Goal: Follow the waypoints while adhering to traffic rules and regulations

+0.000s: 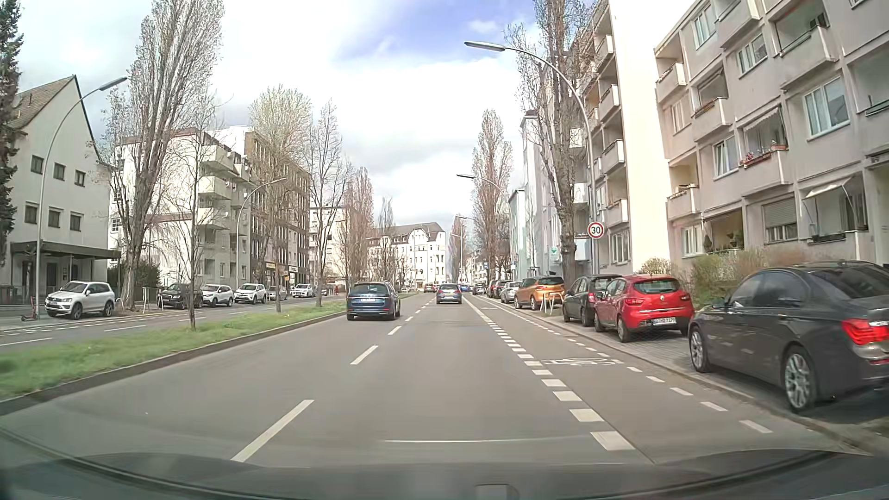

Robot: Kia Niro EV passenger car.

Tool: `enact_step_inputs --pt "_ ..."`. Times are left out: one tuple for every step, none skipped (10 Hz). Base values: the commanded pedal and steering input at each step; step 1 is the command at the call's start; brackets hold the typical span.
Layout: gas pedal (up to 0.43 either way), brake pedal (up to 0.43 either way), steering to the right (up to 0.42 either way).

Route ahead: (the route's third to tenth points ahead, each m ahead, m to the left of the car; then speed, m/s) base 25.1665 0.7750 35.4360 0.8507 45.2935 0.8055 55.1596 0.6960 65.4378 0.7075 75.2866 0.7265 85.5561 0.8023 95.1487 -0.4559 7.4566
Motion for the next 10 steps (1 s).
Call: enact_step_inputs --pt "0.000 0.000 0.000" --pt "0.000 0.000 0.000" --pt "0.000 0.000 0.000" --pt "0.000 0.000 -0.001" --pt "0.000 0.000 -0.002" --pt "0.000 0.000 -0.002" --pt "0.000 0.000 -0.002" --pt "0.000 0.000 -0.002" --pt "0.000 0.000 -0.002" --pt "0.000 0.000 -0.002"
